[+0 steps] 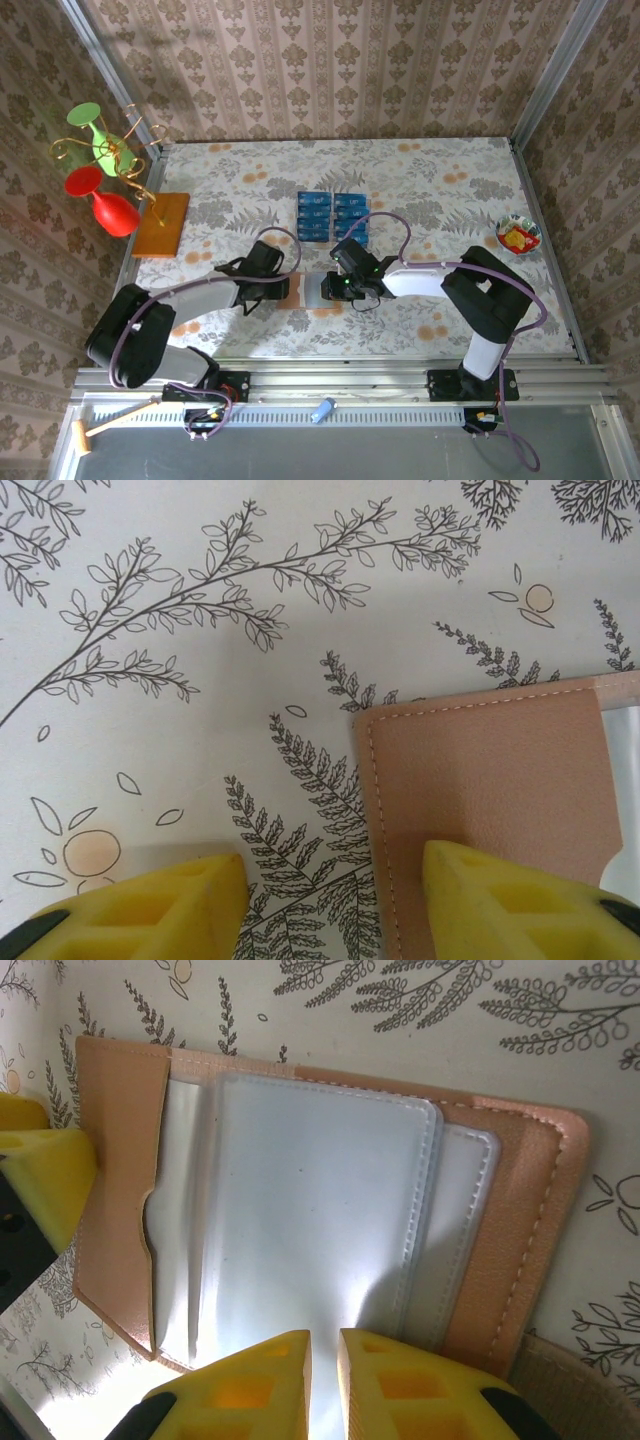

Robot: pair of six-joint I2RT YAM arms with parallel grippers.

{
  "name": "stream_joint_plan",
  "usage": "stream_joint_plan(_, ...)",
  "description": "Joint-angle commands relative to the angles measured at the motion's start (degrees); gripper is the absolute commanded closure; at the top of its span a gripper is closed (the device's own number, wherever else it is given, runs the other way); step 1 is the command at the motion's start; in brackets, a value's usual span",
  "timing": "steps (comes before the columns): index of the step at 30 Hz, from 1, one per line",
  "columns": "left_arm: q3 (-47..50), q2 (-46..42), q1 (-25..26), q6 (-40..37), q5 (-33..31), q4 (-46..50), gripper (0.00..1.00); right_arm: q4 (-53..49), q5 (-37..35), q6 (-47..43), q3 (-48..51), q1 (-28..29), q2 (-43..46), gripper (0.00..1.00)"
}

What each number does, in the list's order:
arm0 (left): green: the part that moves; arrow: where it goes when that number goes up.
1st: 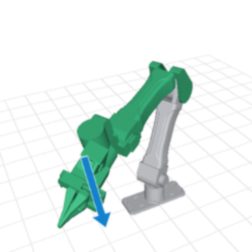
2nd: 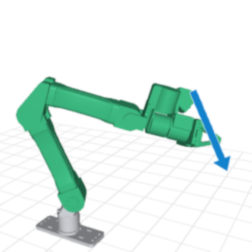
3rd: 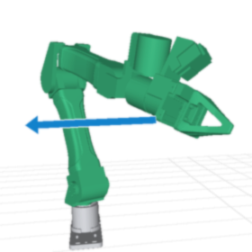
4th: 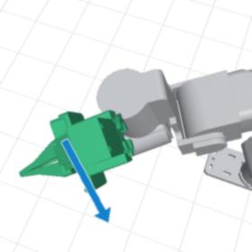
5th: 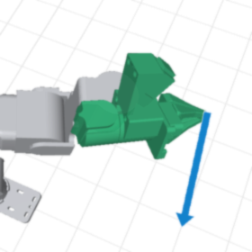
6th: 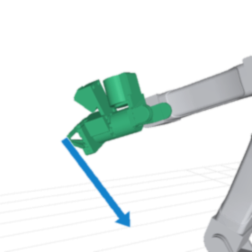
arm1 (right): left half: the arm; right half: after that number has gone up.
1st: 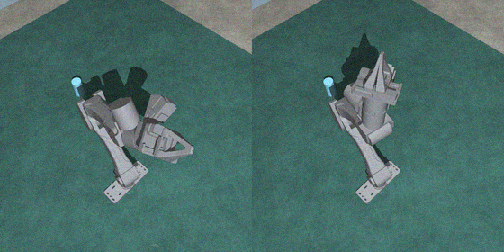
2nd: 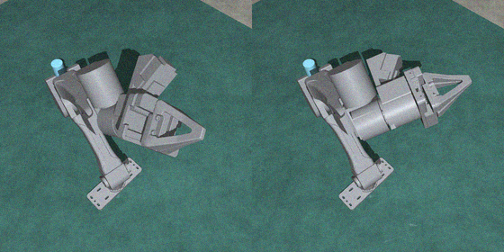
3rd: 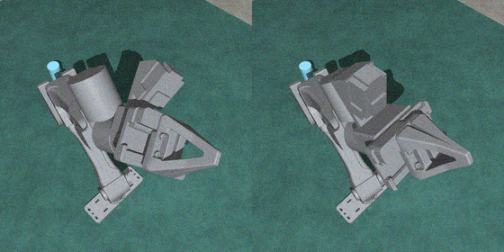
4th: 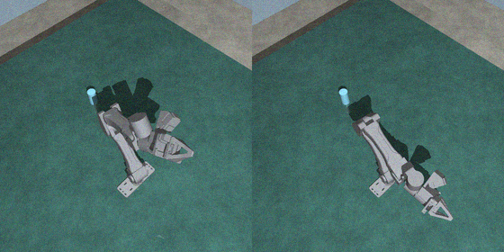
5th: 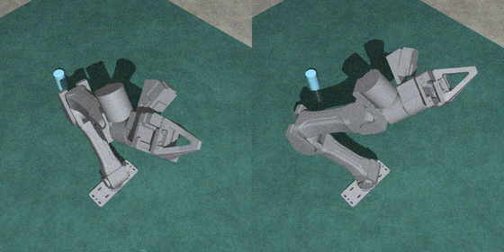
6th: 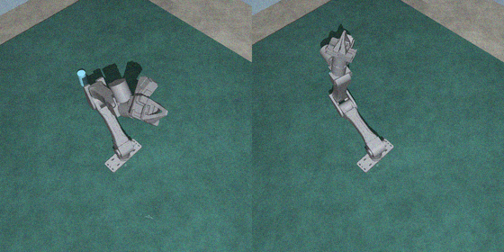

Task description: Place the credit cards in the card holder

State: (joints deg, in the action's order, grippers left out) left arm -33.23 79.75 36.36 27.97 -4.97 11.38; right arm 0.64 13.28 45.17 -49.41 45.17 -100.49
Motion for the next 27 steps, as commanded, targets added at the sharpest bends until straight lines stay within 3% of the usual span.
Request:
stream_joint_plan(1,-1.45,1.71,-0.13,-1.75,-0.57,-1.78,0.47,-2.62,-1.87,-0.29,0.07,-0.96,0.57,0.81)
stream_joint_plan(11,-8.69,-4.81,-0.32,-2.45,1.94,4.79,0.43,-10.75,-1.01,-4.86,-6.17,-2.71,5.92,0.79)
stream_joint_plan(18,-9.83,-9.0,0.19,1.24,7.44,5.36,0.42,-12.47,-2.12,-5.7,-7.14,-3.92,6.03,0.79)
stream_joint_plan(27,-6.2,-8.6,1.65,4.61,10.57,1.06,0.54,-11.86,-1.33,-6.32,-8.33,-4.39,2.17,0.79)
